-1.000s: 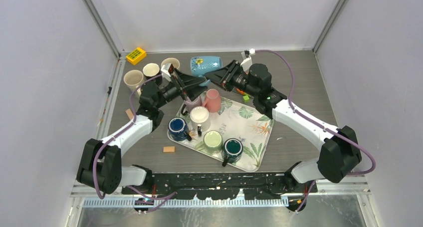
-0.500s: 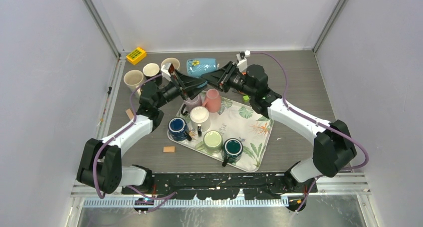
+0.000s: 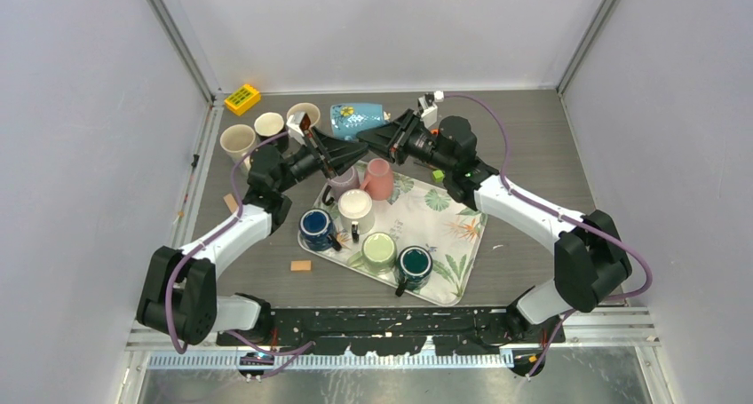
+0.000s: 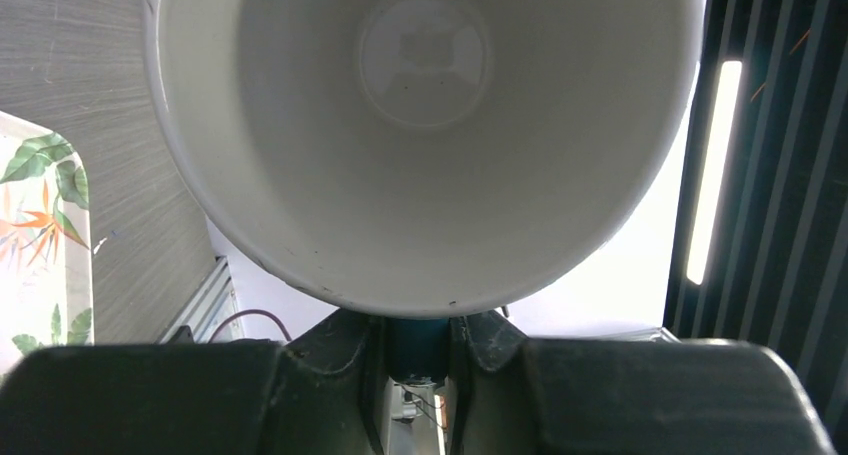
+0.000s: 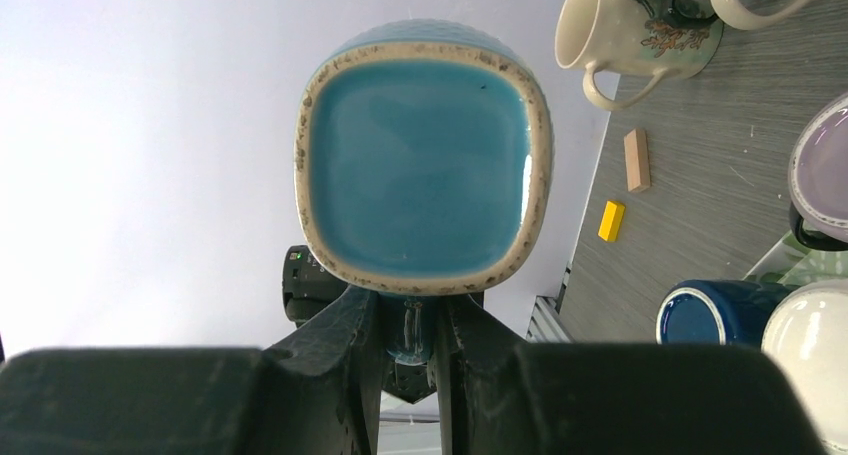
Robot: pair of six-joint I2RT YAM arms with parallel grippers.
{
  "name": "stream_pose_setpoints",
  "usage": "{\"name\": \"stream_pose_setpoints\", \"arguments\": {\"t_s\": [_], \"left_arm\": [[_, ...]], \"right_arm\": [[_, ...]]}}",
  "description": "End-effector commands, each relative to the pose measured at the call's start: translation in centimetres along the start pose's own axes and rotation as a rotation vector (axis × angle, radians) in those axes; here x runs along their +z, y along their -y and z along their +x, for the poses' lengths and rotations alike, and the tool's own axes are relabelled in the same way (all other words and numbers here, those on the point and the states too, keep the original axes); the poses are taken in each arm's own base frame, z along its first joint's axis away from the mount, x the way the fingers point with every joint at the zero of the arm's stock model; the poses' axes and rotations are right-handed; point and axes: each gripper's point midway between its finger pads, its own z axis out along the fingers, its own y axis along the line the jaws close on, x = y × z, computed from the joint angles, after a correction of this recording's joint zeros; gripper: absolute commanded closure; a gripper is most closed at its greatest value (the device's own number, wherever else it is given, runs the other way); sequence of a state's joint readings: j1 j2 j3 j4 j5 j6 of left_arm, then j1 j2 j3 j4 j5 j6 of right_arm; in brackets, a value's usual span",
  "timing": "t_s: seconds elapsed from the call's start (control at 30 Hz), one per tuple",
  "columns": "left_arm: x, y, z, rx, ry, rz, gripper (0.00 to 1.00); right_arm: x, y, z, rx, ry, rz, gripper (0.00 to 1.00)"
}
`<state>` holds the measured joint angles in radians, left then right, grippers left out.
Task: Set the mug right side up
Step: Turn over the cup on the tray.
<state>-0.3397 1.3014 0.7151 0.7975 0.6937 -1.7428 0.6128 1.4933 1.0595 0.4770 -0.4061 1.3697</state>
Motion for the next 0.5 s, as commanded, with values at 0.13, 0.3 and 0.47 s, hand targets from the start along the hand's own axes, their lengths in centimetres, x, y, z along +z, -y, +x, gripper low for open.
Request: {"name": "stream_pose_setpoints", "arguments": {"t_s": [0.13,0.3,0.47], "left_arm": [[-0.2,2.0,0.8,0.153,-0.017,-0.009,1.0],[-0.7,2.2,0.9,0.246,-0.004,-0.085,1.0],[-1.5,2.6,0.9,0.341,0.023,-0.153,0.99]], "right_arm": [[-0.8,-4.0,0.1,-0.071,-0.005,-0.132,0.98],[-1.1,-3.7,0.1,-0.108,0.003,-0.096,0.73],[-1.5,-3.0,-0.1,-0.137,0.013,-0.034,0.27]]}}
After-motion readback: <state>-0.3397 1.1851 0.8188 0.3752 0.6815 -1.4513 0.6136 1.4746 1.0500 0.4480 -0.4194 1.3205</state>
